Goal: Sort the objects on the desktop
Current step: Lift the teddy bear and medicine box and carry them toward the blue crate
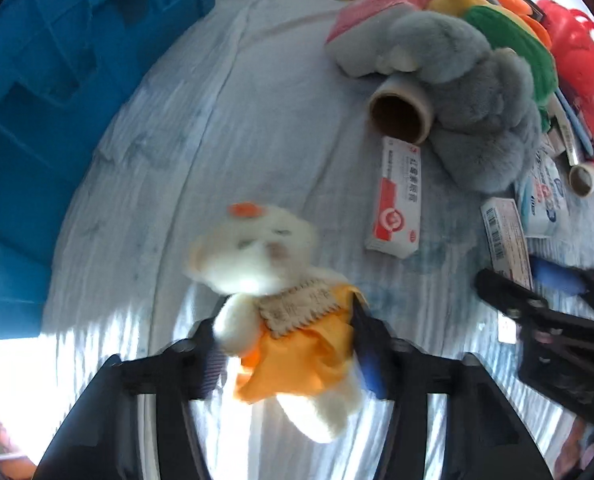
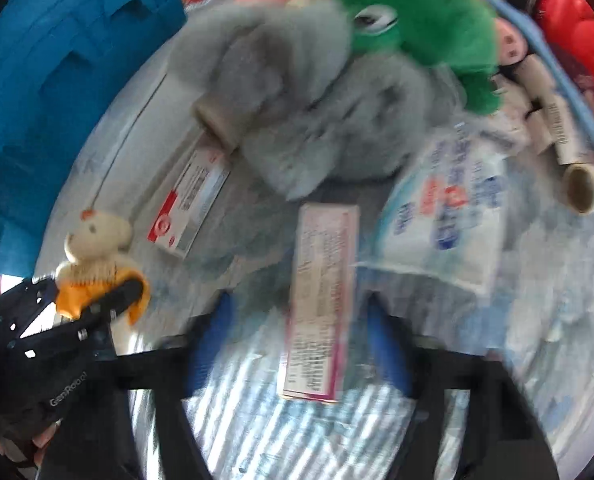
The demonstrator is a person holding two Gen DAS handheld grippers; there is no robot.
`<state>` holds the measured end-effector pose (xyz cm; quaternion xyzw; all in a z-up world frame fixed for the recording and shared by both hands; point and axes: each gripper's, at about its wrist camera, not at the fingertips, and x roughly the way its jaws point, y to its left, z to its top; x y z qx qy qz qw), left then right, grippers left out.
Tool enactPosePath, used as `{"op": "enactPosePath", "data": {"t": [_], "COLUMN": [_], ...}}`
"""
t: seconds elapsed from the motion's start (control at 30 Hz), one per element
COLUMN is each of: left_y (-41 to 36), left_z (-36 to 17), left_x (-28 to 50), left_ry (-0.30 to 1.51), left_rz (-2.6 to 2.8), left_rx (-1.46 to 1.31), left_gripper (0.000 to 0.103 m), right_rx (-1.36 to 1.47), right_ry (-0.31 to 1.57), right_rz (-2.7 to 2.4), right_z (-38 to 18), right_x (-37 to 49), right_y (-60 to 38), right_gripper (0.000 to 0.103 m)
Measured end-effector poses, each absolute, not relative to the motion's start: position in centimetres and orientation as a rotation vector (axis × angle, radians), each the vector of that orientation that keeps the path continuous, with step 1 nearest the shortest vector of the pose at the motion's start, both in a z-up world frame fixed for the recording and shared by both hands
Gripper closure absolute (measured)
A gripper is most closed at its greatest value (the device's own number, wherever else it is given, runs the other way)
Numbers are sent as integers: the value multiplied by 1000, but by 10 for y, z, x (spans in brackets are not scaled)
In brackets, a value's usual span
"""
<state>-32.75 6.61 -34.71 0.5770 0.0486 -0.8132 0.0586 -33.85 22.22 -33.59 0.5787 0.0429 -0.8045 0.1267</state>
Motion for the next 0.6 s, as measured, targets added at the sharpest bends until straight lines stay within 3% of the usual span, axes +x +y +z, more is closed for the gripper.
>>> {"op": "enactPosePath", "data": {"t": [0.1, 0.13, 0.43, 0.57, 0.6], "left_y": [74, 75, 72, 68, 69], "left_z": [-346, -346, -325, -329, -329], "left_x": [-321, -318, -290, -278, -275], "left_ry": [105, 87, 37, -17, -24], "left_rz": [-2489, -2497, -2593, -2618, -2614], "left_rx": [1762, 1762, 1734, 1755, 1760], "left_gripper": [74, 74, 75, 75, 75], "right_rx": [1688, 1696, 1755, 1762, 1753], "right_ry": [168, 159, 67, 14, 4], "right_rz": [-2338, -2340, -2357, -2380, -2392], "right_z": [-343, -344, -355, -346, -345], "right_x": [-337, -337, -318, -306, -306], "right_y": [218, 218, 220, 224, 223], "right_gripper": [66, 74, 74, 66, 54]}}
